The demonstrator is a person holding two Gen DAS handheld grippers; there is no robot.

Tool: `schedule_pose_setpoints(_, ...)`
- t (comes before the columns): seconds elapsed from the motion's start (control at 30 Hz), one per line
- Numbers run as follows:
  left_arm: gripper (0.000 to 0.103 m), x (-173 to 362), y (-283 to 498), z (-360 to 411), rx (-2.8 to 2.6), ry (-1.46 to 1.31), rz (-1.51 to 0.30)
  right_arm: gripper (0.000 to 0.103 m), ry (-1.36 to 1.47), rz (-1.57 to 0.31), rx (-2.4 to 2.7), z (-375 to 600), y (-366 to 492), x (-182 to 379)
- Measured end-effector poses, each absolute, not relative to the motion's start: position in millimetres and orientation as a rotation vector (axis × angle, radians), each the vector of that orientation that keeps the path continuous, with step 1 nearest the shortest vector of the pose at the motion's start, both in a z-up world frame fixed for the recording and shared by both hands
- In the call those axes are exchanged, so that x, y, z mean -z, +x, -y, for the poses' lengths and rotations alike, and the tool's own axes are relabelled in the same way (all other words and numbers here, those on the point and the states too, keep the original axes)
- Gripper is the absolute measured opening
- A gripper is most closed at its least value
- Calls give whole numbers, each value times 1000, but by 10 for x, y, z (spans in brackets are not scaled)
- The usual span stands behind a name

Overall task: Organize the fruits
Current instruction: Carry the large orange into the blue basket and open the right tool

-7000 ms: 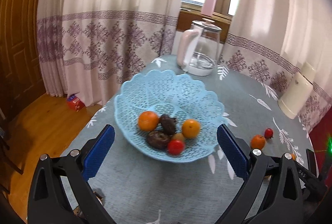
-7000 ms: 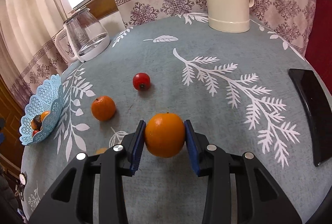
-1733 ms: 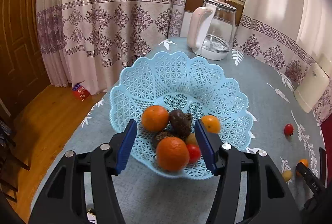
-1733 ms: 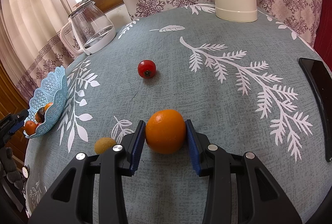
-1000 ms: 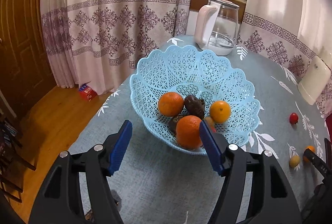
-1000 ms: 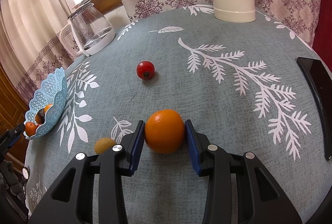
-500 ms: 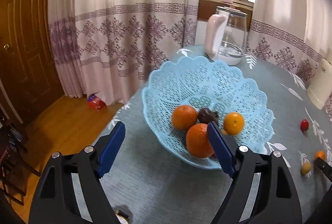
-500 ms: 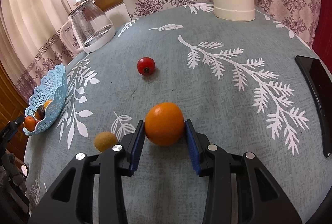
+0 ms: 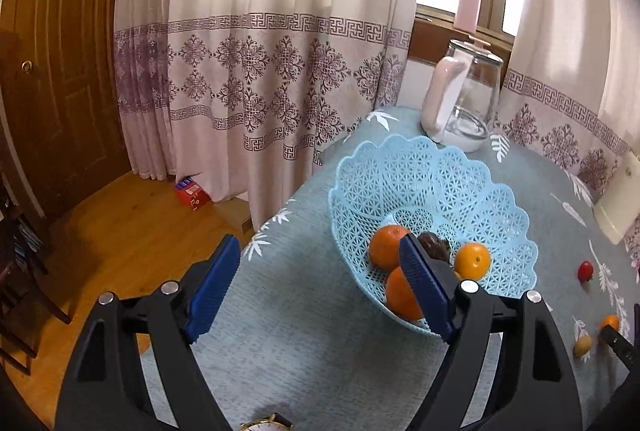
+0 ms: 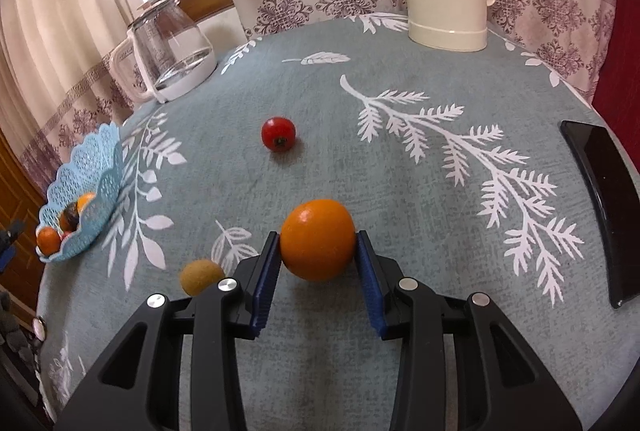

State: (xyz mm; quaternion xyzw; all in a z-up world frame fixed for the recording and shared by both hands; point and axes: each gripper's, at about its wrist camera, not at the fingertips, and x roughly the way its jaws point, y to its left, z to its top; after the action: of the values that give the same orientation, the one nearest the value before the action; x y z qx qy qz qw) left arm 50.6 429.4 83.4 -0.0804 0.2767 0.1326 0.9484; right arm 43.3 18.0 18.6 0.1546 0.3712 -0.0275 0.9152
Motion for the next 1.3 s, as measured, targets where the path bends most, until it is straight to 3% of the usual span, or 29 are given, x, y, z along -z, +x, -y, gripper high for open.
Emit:
schedule_pose_setpoints(0.67, 84, -987, 374, -4430, -261, -220, -547, 38, 186, -686, -272, -1598, 767, -932)
schedule_pose_setpoints(1.13, 87, -1020, 344, -4510, -263, -244, -539, 39, 129, -733, -378, -2334, 1078, -837)
schedule_pose_setpoints(1.3, 87, -1007, 356, -4513, -256, -244, -543, 44, 135, -729, -386, -2356, 1083, -820)
